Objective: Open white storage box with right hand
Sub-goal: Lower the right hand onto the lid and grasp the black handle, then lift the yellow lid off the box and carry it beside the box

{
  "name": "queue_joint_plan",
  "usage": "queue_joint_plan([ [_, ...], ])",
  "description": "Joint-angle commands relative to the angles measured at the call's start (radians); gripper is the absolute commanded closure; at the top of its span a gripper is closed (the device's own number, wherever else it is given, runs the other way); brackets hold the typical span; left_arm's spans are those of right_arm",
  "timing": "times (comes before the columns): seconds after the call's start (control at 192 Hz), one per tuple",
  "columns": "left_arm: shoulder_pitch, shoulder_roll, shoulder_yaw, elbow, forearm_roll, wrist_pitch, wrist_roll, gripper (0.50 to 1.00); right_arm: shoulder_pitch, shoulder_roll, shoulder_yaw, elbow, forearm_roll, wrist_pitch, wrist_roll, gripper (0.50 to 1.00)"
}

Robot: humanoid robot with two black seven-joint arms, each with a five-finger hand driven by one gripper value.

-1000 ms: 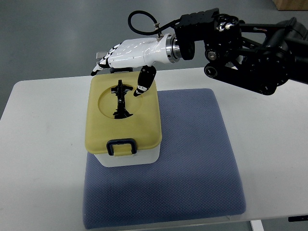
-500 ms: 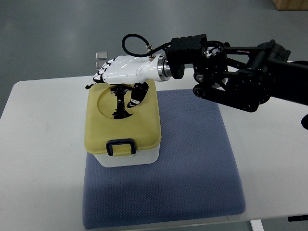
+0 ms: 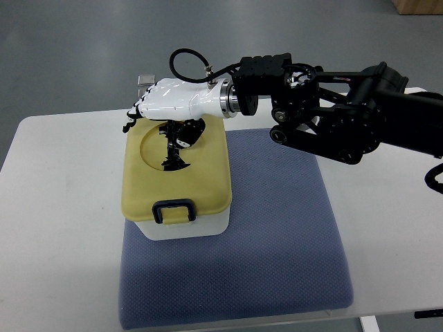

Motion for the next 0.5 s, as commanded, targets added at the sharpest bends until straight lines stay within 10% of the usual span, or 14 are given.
queue_joint_plan([
  [0.0,0.0,0.0,0.001,0.0,0.0,0.0,0.0,0.5,-0.001,0.003,0.0,-0.002,0.001,-0.006,0.0,0.838],
  [0.12,0.0,0.0,-0.001,0.0,0.0,0.0,0.0,0.5,-0.003,0.003,0.003,-0.003,0.001,-0.008,0.001,1.0],
  [0.495,0.0,0.0,-0.001,0.001,0.0,0.0,0.0,0.5,0.017,-0.011,0.016,0.006,0.015,-0.006,0.008,1.0],
])
